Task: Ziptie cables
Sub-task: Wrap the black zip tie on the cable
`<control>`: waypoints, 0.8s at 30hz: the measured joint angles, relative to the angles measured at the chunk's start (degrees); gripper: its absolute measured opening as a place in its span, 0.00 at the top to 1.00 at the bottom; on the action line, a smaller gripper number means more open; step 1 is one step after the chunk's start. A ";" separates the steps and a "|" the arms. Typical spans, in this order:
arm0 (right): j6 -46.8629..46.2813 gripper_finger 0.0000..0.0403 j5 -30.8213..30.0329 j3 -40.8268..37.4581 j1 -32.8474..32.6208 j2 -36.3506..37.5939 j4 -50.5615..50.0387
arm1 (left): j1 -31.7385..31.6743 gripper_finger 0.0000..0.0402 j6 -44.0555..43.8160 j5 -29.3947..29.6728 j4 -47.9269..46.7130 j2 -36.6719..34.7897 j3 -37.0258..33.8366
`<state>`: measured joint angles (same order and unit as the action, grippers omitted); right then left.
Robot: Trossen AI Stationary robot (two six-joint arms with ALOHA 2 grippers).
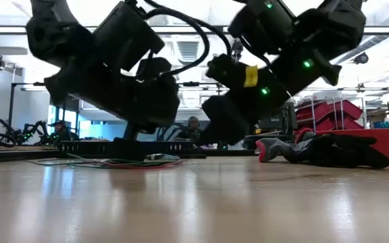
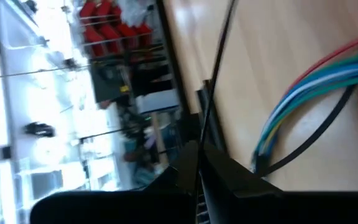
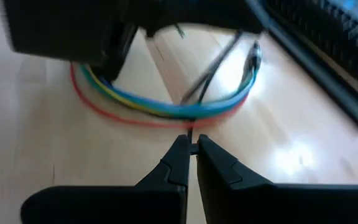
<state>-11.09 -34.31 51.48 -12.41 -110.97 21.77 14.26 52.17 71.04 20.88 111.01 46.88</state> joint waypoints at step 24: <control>-14.42 1.00 -2.12 -7.14 -2.36 -0.66 17.19 | -1.92 1.00 21.98 0.34 17.20 1.76 0.35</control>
<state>-25.52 -36.42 44.34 -14.76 -111.63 38.96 12.33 74.15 71.38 38.09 112.77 47.22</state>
